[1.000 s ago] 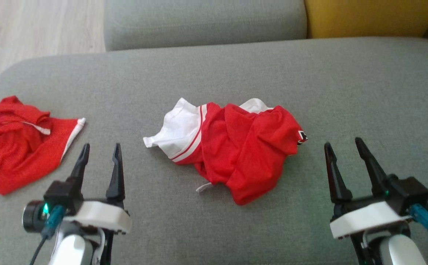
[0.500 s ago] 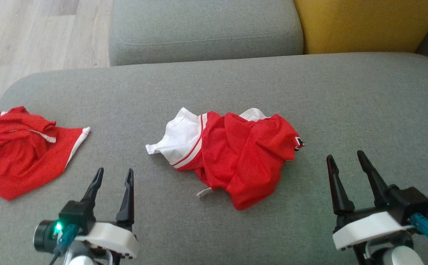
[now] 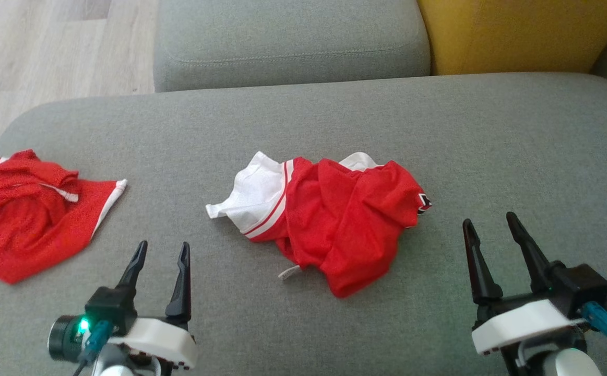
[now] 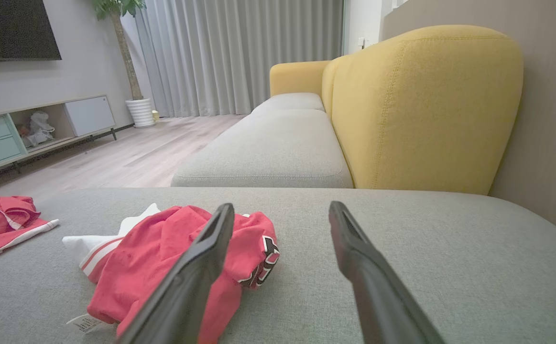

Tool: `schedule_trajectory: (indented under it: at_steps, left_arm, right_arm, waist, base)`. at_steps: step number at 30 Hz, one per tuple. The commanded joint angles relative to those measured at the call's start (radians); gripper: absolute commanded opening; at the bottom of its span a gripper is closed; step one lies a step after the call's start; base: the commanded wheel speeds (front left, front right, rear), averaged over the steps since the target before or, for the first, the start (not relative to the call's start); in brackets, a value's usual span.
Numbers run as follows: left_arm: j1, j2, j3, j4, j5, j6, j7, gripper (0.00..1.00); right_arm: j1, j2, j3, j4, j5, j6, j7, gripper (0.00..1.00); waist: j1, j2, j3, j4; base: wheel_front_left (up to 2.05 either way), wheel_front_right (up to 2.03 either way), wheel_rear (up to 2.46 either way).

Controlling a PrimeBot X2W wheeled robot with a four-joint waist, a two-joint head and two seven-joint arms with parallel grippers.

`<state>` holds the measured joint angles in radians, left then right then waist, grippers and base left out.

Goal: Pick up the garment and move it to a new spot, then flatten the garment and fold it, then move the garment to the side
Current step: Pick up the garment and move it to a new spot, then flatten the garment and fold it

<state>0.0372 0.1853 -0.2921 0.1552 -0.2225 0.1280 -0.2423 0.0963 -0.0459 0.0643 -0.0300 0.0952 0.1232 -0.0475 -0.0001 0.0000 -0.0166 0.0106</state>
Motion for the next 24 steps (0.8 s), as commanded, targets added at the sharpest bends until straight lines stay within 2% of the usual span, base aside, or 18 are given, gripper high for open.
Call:
schedule_trajectory:
  at_steps: [1, 15, 18, 24]
  left_arm:
    - [-0.038, 0.020, 0.030, -0.038, -0.002, 0.006, -0.003, 1.00]
    - [-0.052, 0.019, 0.018, -0.038, -0.007, 0.014, -0.005, 1.00]
    - [-0.070, 0.017, 0.015, -0.043, -0.006, 0.014, -0.004, 1.00]
    - [-0.123, 0.003, 0.005, -0.049, -0.004, 0.008, -0.009, 1.00]
  right_arm:
    - [-0.027, -0.004, 0.026, -0.039, -0.004, 0.008, 0.003, 1.00]
    - [-0.035, -0.004, 0.057, -0.024, -0.007, 0.008, 0.018, 1.00]
    - [-0.048, -0.004, 0.125, 0.000, -0.014, 0.008, 0.033, 1.00]
    - [-0.132, -0.006, 0.356, 0.111, -0.040, 0.008, 0.069, 1.00]
  waist:
    - [0.0001, 0.0000, 0.001, -0.001]
    - [0.0001, 0.0000, 0.018, 0.009]
    - [0.0001, 0.0000, 0.042, 0.023]
    - [0.0001, 0.0000, 0.120, 0.061]
  base:
    - [0.00, 0.00, 0.00]
    - [0.00, 0.00, 0.00]
    - [0.00, 0.00, 0.00]
    - [0.00, 0.00, 0.00]
